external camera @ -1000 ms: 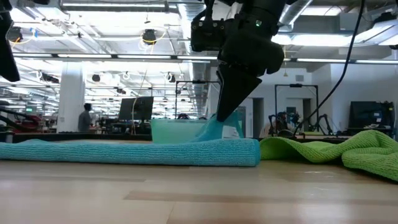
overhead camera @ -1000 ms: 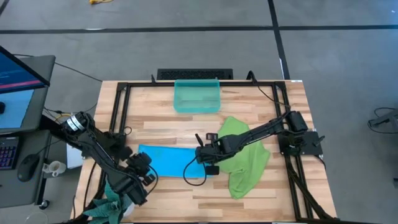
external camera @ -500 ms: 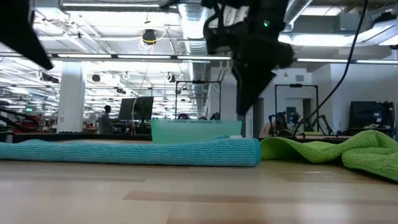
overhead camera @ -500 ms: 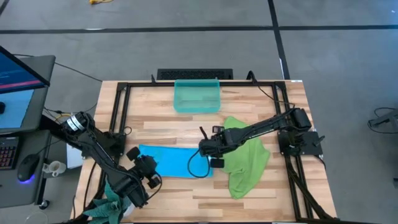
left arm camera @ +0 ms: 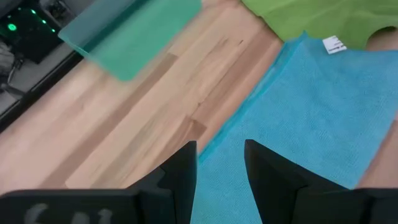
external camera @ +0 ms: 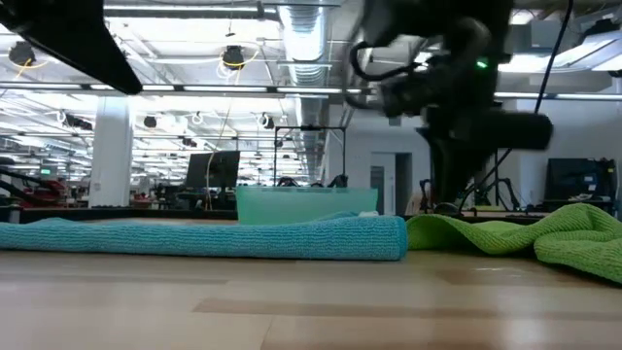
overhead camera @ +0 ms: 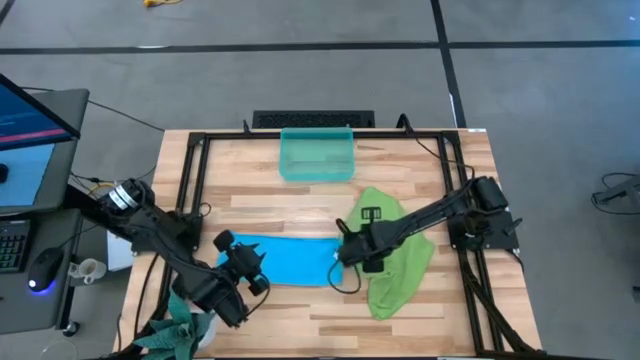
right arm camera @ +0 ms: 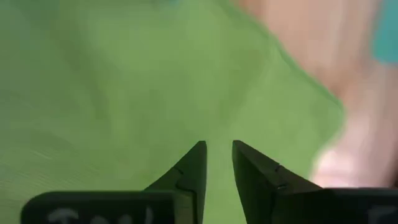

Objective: Roll microfiber towels into tight, uniform cylinder then place into a basket
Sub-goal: Adjust the green microfiber cloth

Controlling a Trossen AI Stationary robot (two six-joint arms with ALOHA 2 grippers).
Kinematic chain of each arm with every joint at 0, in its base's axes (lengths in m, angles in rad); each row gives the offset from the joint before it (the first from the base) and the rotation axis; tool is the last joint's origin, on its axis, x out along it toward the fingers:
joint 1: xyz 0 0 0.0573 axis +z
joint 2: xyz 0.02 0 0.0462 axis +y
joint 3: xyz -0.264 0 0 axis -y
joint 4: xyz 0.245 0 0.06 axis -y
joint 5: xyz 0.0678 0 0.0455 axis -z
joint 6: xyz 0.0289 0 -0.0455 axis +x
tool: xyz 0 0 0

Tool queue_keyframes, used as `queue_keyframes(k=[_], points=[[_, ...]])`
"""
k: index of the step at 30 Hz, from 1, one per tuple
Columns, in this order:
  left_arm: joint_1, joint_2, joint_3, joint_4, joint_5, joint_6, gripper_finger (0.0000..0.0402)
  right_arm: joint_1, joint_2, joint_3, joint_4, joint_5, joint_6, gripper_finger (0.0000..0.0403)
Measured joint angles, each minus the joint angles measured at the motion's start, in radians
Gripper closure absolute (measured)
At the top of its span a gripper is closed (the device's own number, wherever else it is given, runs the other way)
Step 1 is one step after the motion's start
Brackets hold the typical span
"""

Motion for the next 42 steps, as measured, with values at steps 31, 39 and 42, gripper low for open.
queue_keyframes(k=[31, 39, 42], points=[[0.22, -0.002, 0.001, 0.274, 0.113, 0.415, 0.0274, 0.094, -0.484, -0.622, 0.471, -0.181, 0.525, 0.0385], [0.22, -0.002, 0.001, 0.273, 0.131, 0.416, 0.0274, 0.039, -0.48, -0.685, 0.54, -0.204, 0.55, 0.0384], [0.22, -0.002, 0.001, 0.273, 0.131, 0.416, 0.0274, -0.027, -0.469, -0.691, 0.546, -0.193, 0.551, 0.0388]])
